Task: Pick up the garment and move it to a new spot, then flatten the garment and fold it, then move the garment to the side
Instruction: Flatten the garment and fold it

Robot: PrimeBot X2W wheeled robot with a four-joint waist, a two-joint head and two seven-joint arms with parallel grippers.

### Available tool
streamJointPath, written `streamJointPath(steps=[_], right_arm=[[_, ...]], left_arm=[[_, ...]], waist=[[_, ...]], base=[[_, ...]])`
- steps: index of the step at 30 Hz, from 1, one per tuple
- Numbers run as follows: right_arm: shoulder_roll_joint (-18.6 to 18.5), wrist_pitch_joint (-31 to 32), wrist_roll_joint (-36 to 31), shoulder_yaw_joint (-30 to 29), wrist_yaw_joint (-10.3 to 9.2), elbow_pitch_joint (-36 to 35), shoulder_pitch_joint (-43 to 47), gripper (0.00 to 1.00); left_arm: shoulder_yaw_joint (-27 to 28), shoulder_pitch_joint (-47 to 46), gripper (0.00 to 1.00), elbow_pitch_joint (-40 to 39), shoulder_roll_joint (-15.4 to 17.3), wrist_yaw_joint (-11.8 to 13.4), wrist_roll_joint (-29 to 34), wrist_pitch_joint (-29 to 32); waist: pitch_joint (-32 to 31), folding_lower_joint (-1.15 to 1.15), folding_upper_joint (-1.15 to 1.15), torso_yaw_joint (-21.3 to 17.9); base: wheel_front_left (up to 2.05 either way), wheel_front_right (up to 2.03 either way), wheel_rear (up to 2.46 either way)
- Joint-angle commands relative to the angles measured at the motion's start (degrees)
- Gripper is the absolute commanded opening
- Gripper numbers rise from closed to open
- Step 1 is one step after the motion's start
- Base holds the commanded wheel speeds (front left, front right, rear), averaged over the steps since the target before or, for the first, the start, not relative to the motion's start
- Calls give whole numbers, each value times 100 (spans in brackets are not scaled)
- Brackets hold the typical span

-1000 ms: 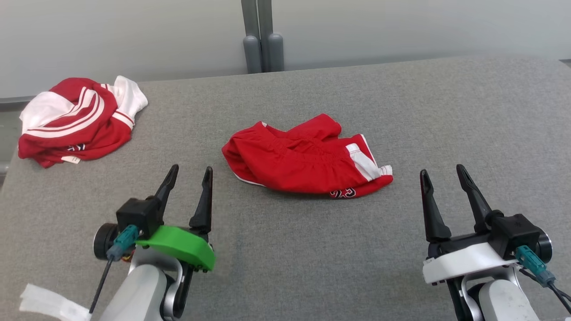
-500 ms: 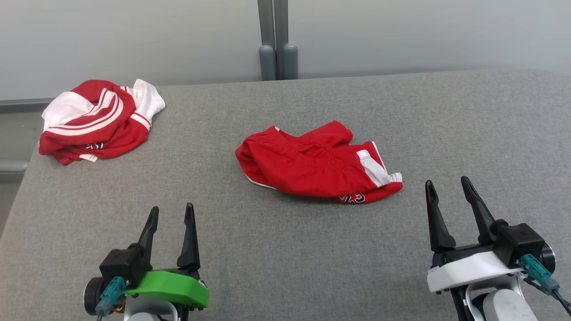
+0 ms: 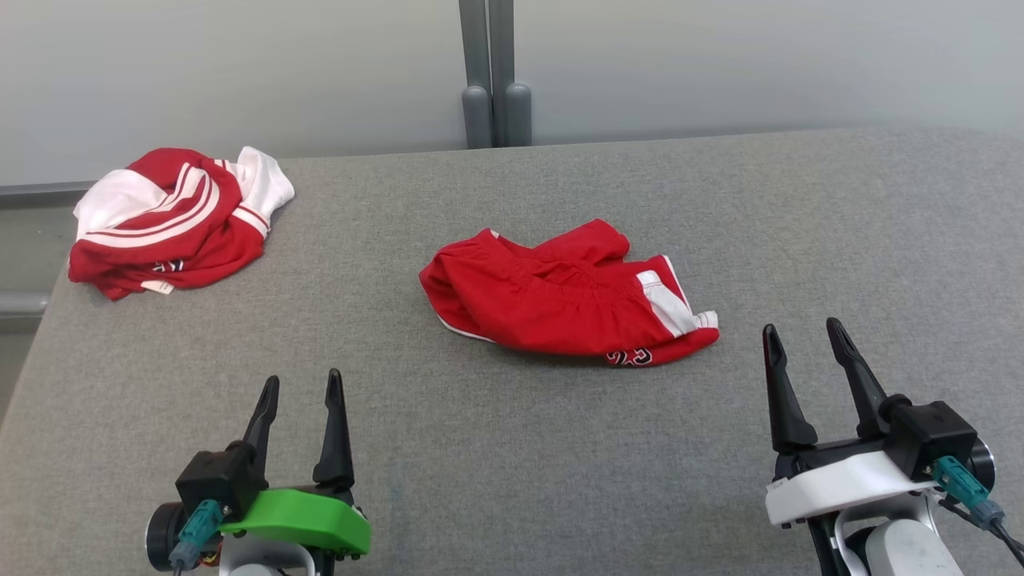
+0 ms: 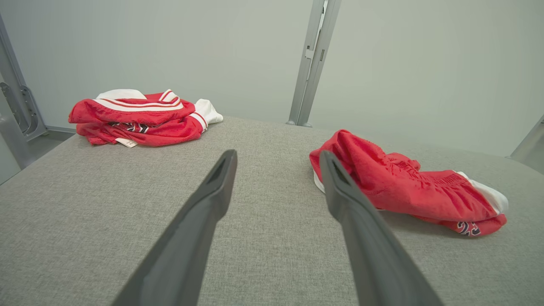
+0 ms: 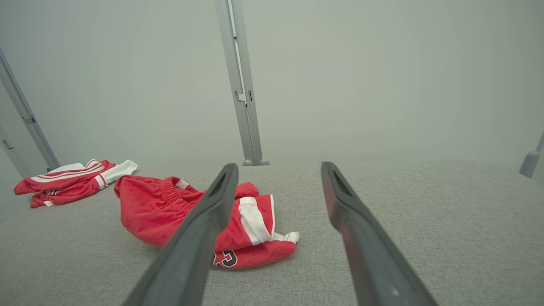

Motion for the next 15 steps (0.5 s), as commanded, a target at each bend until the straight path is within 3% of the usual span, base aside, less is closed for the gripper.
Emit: streamJointPath(steps=[1, 15], right_arm=[[-13, -20, -8, -1, 2, -3, 27, 100], [-13, -20, -48, -26, 2, -39, -65, 100]], left_arm=[[42, 65, 100, 16, -5, -33, 48, -1], [81, -152, 100, 94, -68, -139, 249, -1]], waist=[[7, 0, 0, 1], [143, 0, 0, 4]], base=[[0, 0, 0], [0, 0, 0]])
